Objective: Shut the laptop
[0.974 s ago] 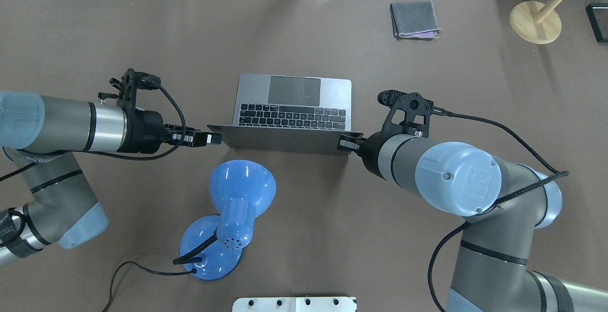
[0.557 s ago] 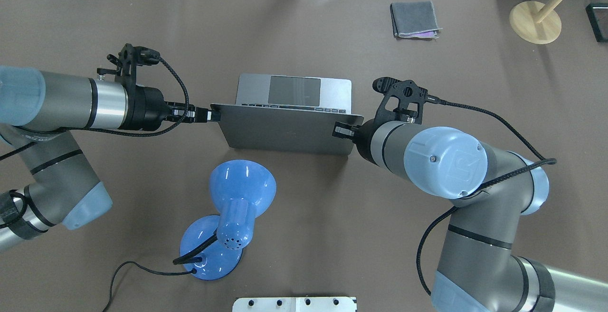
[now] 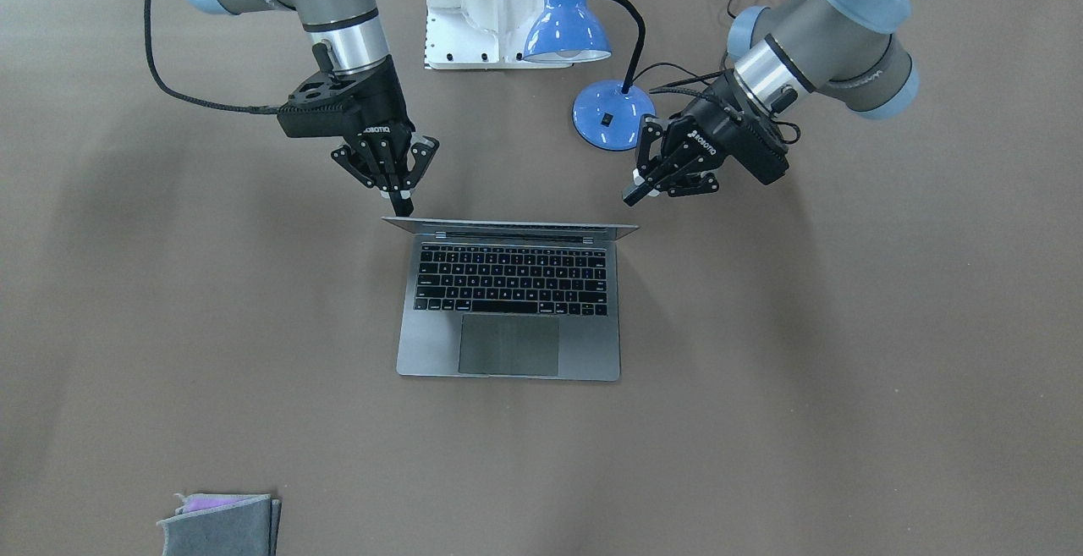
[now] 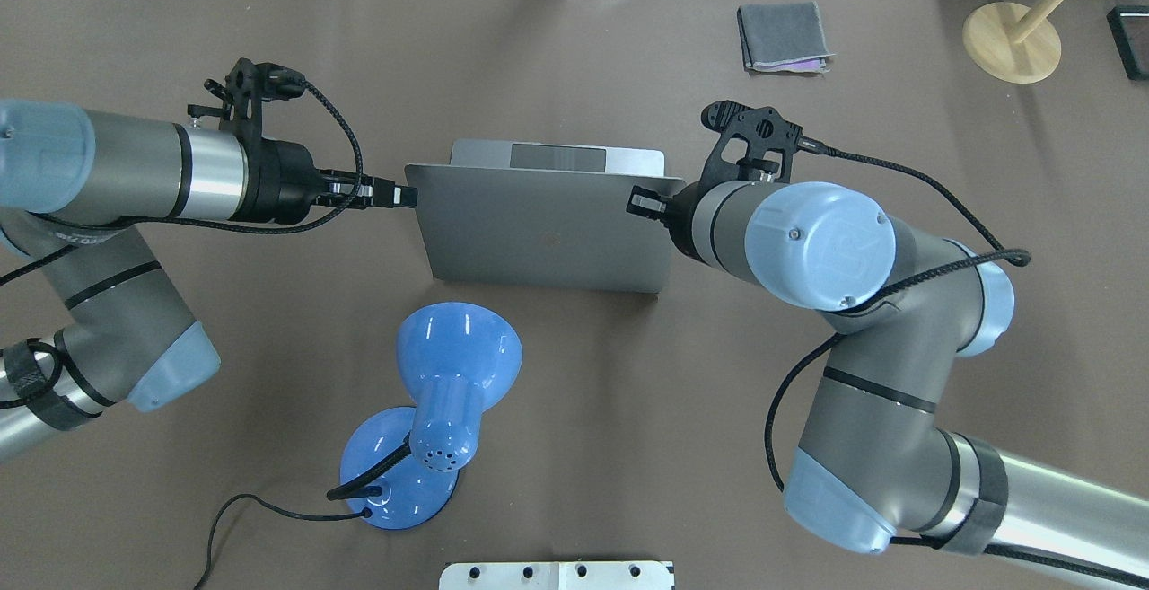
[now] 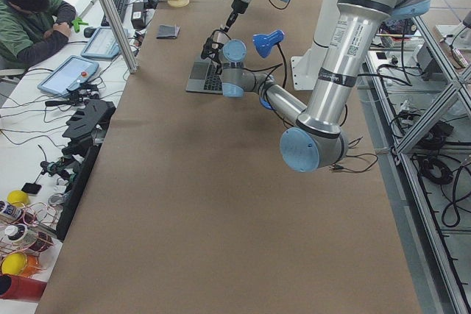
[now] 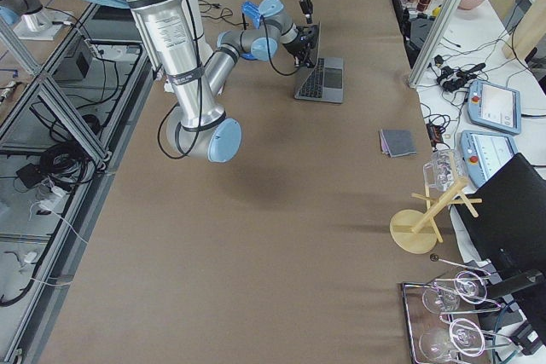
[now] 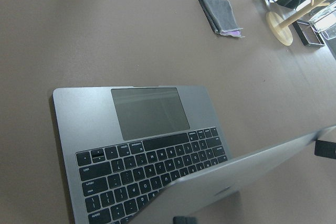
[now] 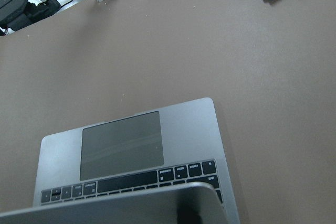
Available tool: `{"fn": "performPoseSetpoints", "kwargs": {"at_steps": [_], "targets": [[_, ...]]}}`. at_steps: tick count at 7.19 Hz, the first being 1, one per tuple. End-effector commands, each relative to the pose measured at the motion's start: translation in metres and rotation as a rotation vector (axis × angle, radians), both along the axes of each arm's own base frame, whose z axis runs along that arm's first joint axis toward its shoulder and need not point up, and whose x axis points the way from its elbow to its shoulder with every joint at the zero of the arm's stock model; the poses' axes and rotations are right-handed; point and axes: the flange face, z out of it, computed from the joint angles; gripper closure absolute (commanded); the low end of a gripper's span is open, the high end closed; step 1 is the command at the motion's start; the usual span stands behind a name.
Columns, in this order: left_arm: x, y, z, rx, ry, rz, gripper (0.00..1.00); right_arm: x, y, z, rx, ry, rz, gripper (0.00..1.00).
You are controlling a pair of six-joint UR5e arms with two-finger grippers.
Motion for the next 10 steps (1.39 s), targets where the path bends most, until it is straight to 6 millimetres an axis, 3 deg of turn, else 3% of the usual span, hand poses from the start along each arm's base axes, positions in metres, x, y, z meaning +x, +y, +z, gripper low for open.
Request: {"fn": "performPoseSetpoints", "kwargs": {"at_steps": [1, 3, 6, 9, 10], "targets": [[0.015, -0.018, -0.016, -0.029, -0.039, -0.032, 1.0, -0.007, -0.029, 0.005, -0.019, 0.028, 0.009, 1.0], [0.037, -0.043, -0.006, -0.054, -0.078, -0.06, 1.0, -0.024, -0.042, 0.008, -0.03, 0.05, 0.008, 1.0], [0.056, -0.066, 0.001, -0.072, -0.109, -0.121, 1.0, -0.042, -0.054, 0.026, -0.023, 0.042, 0.008, 1.0], [0.073, -0.086, 0.005, -0.084, -0.138, -0.166, 1.0, -0.046, -0.059, 0.035, -0.02, 0.054, 0.003, 1.0], [0.079, -0.094, 0.018, -0.097, -0.165, -0.199, 1.0, -0.049, -0.061, 0.042, -0.028, 0.067, 0.0, 1.0]]}}
